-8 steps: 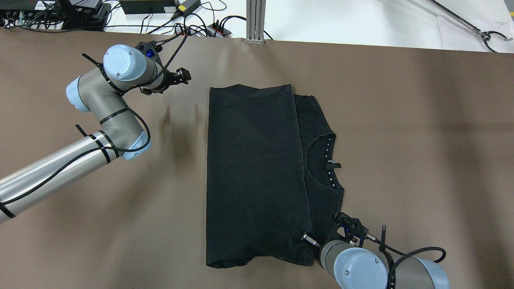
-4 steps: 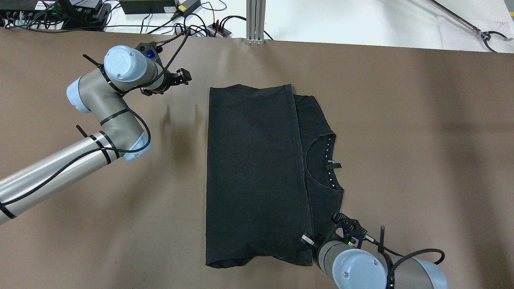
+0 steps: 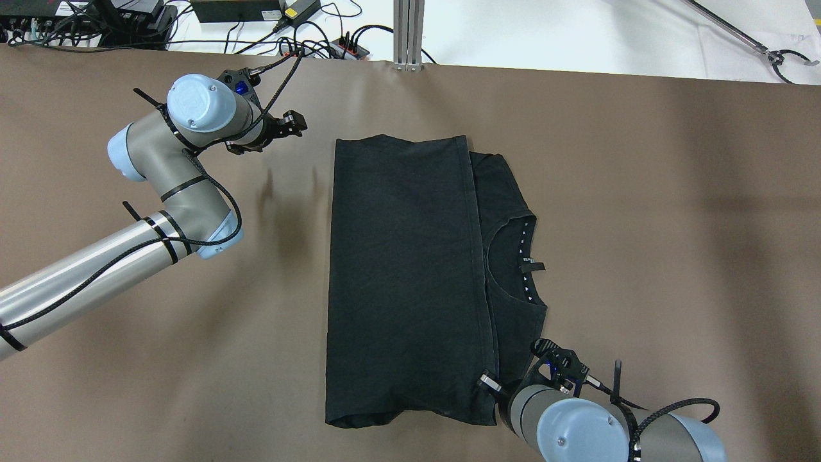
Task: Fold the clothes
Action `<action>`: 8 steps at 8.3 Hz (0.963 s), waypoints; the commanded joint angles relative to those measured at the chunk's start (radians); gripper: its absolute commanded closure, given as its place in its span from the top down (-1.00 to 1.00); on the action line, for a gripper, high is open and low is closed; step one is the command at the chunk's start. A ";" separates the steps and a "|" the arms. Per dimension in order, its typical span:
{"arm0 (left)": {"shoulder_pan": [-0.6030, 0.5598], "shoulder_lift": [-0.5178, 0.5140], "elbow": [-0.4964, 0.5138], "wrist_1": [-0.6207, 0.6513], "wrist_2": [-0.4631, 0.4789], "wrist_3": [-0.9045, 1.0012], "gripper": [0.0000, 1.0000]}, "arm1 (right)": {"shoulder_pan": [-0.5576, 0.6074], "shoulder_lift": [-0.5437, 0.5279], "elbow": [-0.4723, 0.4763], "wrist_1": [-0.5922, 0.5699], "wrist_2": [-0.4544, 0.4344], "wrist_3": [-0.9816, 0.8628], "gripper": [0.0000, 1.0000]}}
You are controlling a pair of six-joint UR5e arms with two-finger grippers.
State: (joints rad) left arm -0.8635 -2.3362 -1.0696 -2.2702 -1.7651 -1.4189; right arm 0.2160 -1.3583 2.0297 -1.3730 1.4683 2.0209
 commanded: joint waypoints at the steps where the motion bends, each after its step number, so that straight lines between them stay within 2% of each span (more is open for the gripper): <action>1: 0.041 0.026 -0.115 0.003 -0.004 -0.116 0.88 | -0.004 -0.007 0.041 -0.014 0.010 0.002 -1.00; 3: 0.139 0.172 -0.400 0.003 -0.001 -0.350 0.88 | -0.030 -0.007 0.049 -0.014 0.024 0.036 -1.00; 4: 0.197 0.304 -0.578 0.003 0.003 -0.456 0.89 | -0.049 -0.007 0.056 -0.014 0.023 0.059 -1.00; 5: 0.303 0.452 -0.749 0.003 0.109 -0.538 0.89 | -0.049 -0.009 0.061 -0.014 0.023 0.068 -1.00; 6: 0.451 0.550 -0.861 0.014 0.250 -0.564 0.89 | -0.049 -0.009 0.061 -0.014 0.024 0.068 -1.00; 7: 0.589 0.572 -0.871 0.018 0.366 -0.613 0.89 | -0.049 -0.010 0.060 -0.012 0.023 0.068 -1.00; 8: 0.679 0.572 -0.868 0.020 0.424 -0.673 0.87 | -0.049 -0.012 0.058 -0.014 0.023 0.068 -1.00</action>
State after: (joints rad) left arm -0.3901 -1.8169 -1.8862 -2.2569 -1.5001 -1.9897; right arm 0.1681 -1.3675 2.0891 -1.3862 1.4915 2.0873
